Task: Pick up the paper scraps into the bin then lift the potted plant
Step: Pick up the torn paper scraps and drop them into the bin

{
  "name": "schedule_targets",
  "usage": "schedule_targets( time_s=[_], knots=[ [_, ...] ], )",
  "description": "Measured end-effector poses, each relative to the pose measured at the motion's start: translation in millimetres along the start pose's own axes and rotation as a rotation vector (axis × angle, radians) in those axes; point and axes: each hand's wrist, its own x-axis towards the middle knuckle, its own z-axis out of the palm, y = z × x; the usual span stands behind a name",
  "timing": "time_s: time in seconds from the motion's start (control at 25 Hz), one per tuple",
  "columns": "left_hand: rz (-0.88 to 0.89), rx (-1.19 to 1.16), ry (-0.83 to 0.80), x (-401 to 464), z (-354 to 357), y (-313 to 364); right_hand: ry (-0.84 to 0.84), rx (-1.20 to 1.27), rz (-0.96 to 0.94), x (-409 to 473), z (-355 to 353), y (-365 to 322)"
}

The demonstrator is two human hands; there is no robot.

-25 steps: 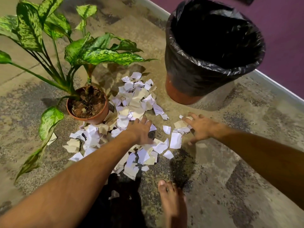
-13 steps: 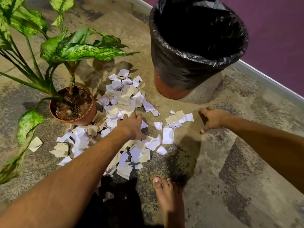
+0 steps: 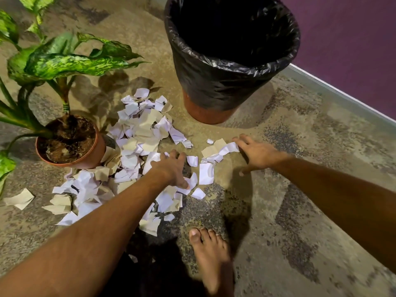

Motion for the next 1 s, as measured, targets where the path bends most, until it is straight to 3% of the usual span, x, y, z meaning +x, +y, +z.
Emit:
schedule_targets(
  time_s=[0.28, 0.6, 0.8, 1.0],
  knots=[
    [-0.041, -0.003, -0.002, 0, 7, -5, -0.116, -0.062, -0.062, 13, -8, -49],
    [-0.003, -0.06, 0.08, 2, 11, 2, 0.074, -0.172, -0.27, 13, 9, -98],
    [0.046, -0.026, 0.07, 5, 14, 4, 0.15, -0.005, -0.173, 26, -1, -84],
    [0.028, 0.059, 0.064, 5, 21, 0, -0.039, 0.105, -0.121, 44, -15, -62]
  ],
)
